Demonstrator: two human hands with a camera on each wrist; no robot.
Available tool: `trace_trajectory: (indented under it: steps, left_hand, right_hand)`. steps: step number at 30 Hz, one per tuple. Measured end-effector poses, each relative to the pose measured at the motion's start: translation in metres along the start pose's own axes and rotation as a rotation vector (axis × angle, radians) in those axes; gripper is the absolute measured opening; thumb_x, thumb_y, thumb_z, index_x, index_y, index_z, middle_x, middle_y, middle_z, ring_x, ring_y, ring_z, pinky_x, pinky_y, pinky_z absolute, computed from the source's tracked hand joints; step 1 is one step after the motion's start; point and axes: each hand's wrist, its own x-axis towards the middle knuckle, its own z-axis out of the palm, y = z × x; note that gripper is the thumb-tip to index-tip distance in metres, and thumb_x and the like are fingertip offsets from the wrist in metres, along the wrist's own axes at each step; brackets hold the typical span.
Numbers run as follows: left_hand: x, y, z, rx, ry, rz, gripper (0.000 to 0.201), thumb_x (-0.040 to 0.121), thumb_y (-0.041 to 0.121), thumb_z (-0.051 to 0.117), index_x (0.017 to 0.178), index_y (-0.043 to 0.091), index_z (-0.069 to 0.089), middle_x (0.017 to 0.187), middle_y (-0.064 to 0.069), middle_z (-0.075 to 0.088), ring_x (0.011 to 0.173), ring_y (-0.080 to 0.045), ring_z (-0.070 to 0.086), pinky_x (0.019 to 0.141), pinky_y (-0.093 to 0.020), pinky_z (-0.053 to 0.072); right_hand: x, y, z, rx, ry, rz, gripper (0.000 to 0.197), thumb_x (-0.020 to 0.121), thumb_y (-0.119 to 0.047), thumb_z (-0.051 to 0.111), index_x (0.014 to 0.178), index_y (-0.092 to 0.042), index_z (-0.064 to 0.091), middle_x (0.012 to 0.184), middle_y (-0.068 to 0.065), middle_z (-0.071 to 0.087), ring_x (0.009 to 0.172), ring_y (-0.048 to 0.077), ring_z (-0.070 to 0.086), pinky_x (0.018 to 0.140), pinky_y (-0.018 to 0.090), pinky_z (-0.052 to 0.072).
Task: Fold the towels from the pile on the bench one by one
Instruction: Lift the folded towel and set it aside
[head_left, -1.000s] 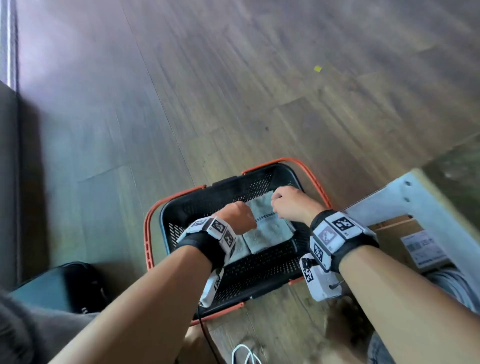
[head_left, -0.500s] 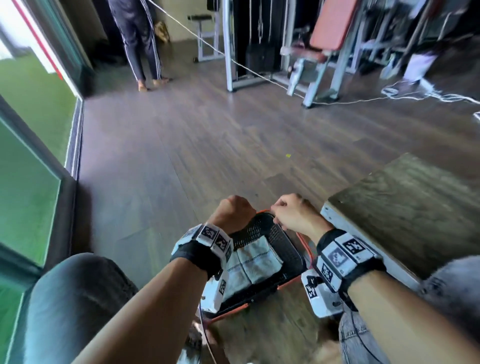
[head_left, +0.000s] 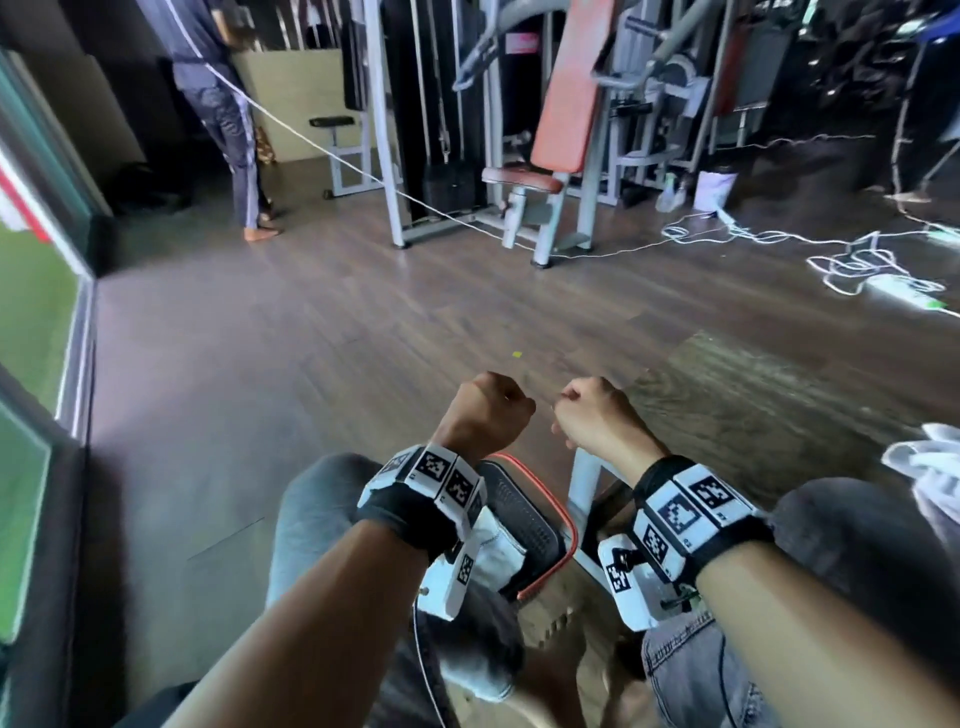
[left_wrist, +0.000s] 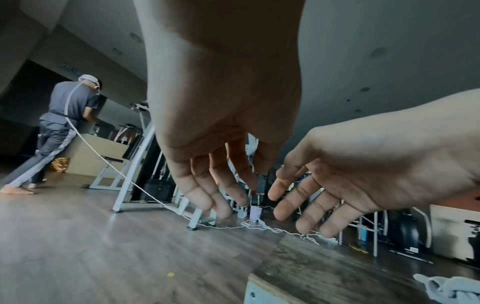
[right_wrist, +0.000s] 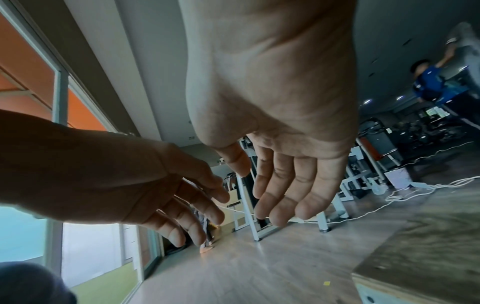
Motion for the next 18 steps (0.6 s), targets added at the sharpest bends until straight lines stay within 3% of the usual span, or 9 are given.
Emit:
trace_trajectory:
  steps: [5,9,13,18]
  left_hand:
    - [0.006,0.036,0.029,-0.018,-0.102,0.090,0.019,0.079,0.025,0.060,0.069,0.010,0.068,0.075,-0.013,0.073,0.066,-0.028,0.066,0.071,-0.038,0.059]
    - [0.009,0.064,0.062,0.007,-0.204,0.164,0.023,0.081,0.025,0.060,0.083,0.005,0.072,0.081,-0.015,0.073,0.078,-0.030,0.070,0.071,-0.035,0.058]
    - [0.006,0.092,0.102,0.020,-0.339,0.237,0.029,0.075,0.032,0.056,0.082,0.008,0.072,0.082,-0.011,0.074,0.081,-0.029,0.070,0.076,-0.039,0.059]
    - [-0.001,0.120,0.158,0.023,-0.481,0.328,0.022,0.081,0.026,0.062,0.085,0.008,0.074,0.084,-0.011,0.075,0.076,-0.028,0.070,0.072,-0.038,0.060]
  right_hand:
    - [-0.015,0.020,-0.037,0.020,0.105,0.086,0.031,0.066,-0.031,0.040,0.078,-0.019,0.065,0.086,0.003,0.073,0.083,0.028,0.068,0.083,0.042,0.058]
    - [-0.029,0.048,-0.066,0.008,0.195,0.177,0.031,0.067,-0.032,0.039,0.082,-0.022,0.065,0.089,0.002,0.072,0.083,0.028,0.069,0.083,0.043,0.058]
    - [-0.048,0.082,-0.096,-0.015,0.276,0.282,0.033,0.068,-0.032,0.039,0.084,-0.018,0.064,0.088,0.004,0.072,0.080,0.029,0.070,0.080,0.043,0.060]
    - [-0.074,0.135,-0.131,-0.022,0.319,0.425,0.023,0.082,-0.021,0.043,0.088,-0.009,0.062,0.091,0.012,0.073,0.073,0.028,0.067,0.057,0.028,0.046]
